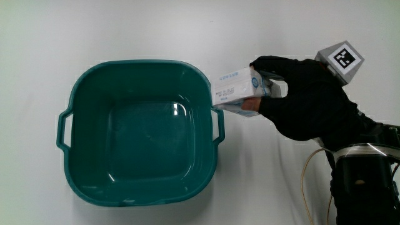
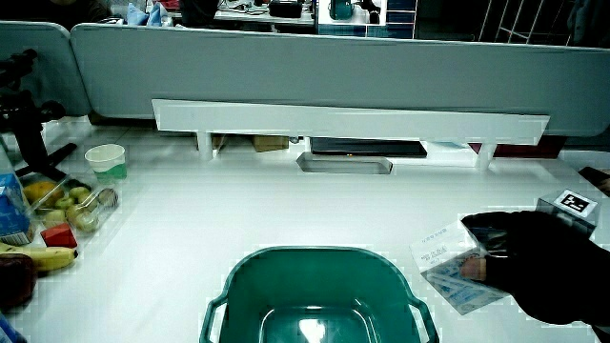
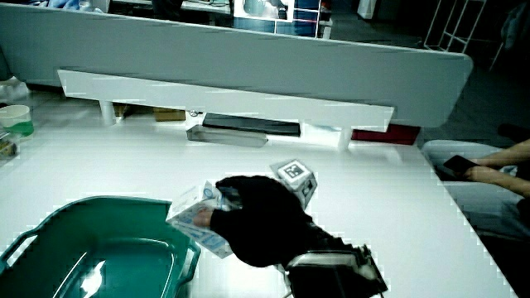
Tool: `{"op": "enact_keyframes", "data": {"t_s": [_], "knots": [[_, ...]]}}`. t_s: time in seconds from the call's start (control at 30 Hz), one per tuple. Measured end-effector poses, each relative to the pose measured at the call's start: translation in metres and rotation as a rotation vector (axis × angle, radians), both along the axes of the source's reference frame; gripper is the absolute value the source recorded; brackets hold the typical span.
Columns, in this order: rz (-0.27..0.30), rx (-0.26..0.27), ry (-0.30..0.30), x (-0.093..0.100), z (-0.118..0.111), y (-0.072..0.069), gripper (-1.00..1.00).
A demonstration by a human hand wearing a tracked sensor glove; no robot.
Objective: Place milk on desk
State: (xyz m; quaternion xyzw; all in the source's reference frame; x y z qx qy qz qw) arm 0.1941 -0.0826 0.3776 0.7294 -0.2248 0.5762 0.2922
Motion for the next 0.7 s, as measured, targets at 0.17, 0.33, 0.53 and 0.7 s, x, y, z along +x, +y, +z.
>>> {"op": "enact_keyframes", "data": {"t_s": [0.17,0.33,0.53,0.7], "knots": [[0.024,-0.027,-0.062,0.008,0.014,0.001,0.0],[0.041,-0.091,-0.101,0.014,0.035,0.004,0.0],[0.099,-0.169,-0.171,0.029,0.061,0.006,0.0],[0.149,-0.215,-0.243,0.04,0.079,0.007,0.0]]}}
